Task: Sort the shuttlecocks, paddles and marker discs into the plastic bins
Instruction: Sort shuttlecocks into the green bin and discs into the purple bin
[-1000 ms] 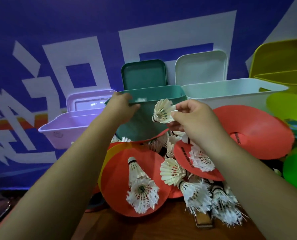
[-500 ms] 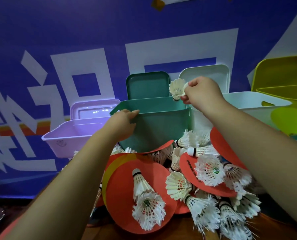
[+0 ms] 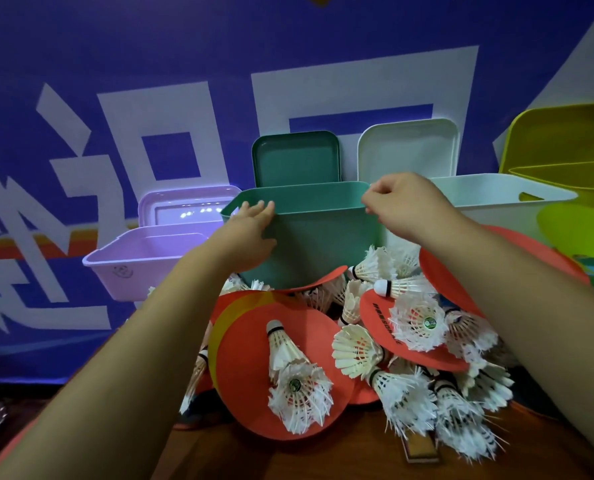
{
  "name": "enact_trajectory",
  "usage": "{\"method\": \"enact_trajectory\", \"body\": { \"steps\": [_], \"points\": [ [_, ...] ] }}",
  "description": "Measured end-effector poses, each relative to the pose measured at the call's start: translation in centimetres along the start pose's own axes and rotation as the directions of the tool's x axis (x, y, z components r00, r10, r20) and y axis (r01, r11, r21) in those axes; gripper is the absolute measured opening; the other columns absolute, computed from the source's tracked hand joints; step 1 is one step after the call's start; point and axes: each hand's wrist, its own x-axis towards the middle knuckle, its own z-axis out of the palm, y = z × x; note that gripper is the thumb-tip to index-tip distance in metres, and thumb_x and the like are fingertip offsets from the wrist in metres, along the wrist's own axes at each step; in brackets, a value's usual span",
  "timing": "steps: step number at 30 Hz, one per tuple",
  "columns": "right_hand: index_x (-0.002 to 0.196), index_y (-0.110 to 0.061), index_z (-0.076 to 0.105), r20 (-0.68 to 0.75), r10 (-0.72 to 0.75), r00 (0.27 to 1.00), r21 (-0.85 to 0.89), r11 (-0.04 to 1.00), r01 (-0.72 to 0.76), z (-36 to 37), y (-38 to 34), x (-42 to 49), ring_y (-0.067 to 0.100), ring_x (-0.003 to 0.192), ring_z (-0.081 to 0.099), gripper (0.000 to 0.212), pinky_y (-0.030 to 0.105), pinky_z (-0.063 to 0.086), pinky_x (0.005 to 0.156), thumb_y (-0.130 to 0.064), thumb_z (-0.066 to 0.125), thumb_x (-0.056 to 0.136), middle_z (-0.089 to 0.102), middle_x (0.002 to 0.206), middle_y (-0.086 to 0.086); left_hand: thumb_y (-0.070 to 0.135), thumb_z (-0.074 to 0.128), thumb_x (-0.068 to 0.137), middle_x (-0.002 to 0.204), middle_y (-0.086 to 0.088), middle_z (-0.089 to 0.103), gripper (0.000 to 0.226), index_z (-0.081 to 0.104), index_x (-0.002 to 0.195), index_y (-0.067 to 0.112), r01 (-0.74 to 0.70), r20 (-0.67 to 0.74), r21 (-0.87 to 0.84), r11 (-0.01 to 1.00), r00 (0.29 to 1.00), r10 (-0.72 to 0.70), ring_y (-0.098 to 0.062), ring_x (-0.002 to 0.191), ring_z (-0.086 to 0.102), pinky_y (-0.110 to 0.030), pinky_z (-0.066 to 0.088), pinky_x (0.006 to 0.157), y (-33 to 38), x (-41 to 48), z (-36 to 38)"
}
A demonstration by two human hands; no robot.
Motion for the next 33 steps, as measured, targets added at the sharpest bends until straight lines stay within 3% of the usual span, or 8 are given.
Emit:
{"method": "enact_trajectory", "body": {
  "steps": [3,9,13,16,22,25,28,33],
  "points": [
    [0.088,-0.028,0.078,0.185,-0.108,0.977,-0.034,0.993,0.116,-0.4,0.0,-2.9,0.011,0.082,0.072,0.013,0.031,0.058,0.075,-0.034,0.067,0.092,0.077,0.086,-0.01,0.037,0.058,0.105,0.175,0.001,0.002,0.084,0.004,0.168,0.018,0.007,0.016,-0.091,0.996,1.0,-0.006,-0.021,0.161,0.0,-0.04,0.012,0.129,0.6,-2.2,-0.5],
    [0.101,-0.038,0.078,0.461,-0.342,0.819,-0.044,0.913,0.406,-1.0,0.2,-9.1,-0.012,0.085,0.065,0.008,0.008,0.042,0.07,-0.038,0.075,0.094,0.071,0.086,-0.03,0.05,0.059,0.101,0.139,0.01,0.061,0.044,0.059,0.141,0.033,-0.063,-0.047,-0.146,0.987,0.997,0.057,-0.01,0.124,0.058,-0.028,0.045,0.097,3.7,-11.7,-2.2],
    [0.107,-0.04,0.076,0.524,-0.419,0.742,0.019,0.877,0.481,0.3,0.1,-12.4,-0.004,0.095,0.064,0.015,0.01,0.047,0.077,-0.043,0.075,0.092,0.07,0.097,-0.022,0.039,0.063,0.101,0.11,0.024,0.069,0.019,0.071,0.118,0.039,-0.186,-0.055,-0.187,0.965,0.982,0.179,0.008,0.1,0.061,-0.02,0.05,0.084,4.3,-17.6,-0.5],
    [0.116,-0.041,0.071,0.556,-0.438,0.706,-0.137,0.79,0.598,2.5,0.1,-14.7,0.001,0.1,0.059,0.027,0.03,0.049,0.091,-0.055,0.067,0.093,0.066,0.103,-0.021,0.026,0.07,0.095,0.107,0.019,0.069,0.022,0.073,0.115,0.035,-0.232,-0.088,-0.192,0.953,0.972,0.219,0.002,0.095,0.063,-0.021,0.05,0.08,3.8,-19.3,2.1],
    [0.097,-0.03,0.07,0.489,-0.48,0.729,-0.399,0.62,0.676,5.2,0.0,-16.0,0.021,0.098,0.055,0.024,0.045,0.033,0.098,-0.043,0.05,0.1,0.07,0.091,-0.007,0.022,0.08,0.086,0.11,0.017,0.061,0.03,0.072,0.114,0.03,-0.209,-0.143,-0.208,0.956,0.973,0.181,-0.003,0.092,0.063,-0.026,0.05,0.081,3.0,-19.8,4.0],
    [0.097,-0.032,0.071,0.449,-0.463,0.764,-0.344,0.7,0.626,4.0,0.3,-15.2,0.018,0.096,0.058,0.023,0.039,0.04,0.1,-0.043,0.051,0.098,0.071,0.09,-0.01,0.036,0.077,0.085,0.106,0.016,0.057,0.023,0.069,0.105,0.03,-0.211,-0.15,-0.181,0.961,0.971,0.185,-0.005,0.091,0.06,-0.034,0.052,0.081,3.4,-19.9,4.1],
    [0.099,-0.035,0.072,0.369,-0.449,0.814,-0.24,0.8,0.551,2.8,0.9,-14.2,0.013,0.091,0.063,0.02,0.04,0.055,0.085,-0.045,0.055,0.094,0.071,0.088,-0.014,0.054,0.07,0.085,0.103,0.014,0.053,0.029,0.059,0.099,0.032,-0.171,-0.172,-0.13,0.977,0.974,0.147,-0.011,0.093,0.058,-0.041,0.052,0.076,4.4,-20.0,4.7],
    [0.102,-0.036,0.075,0.194,-0.382,0.904,-0.078,0.912,0.402,1.2,1.7,-12.6,-0.001,0.076,0.063,0.008,0.018,0.044,0.067,-0.032,0.071,0.096,0.069,0.078,-0.016,0.05,0.064,0.092,0.1,0.009,0.052,0.025,0.049,0.096,0.03,-0.098,-0.237,-0.045,0.994,0.968,0.085,-0.018,0.085,0.054,-0.044,0.051,0.066,5.5,-19.7,5.7]
  ]
}}
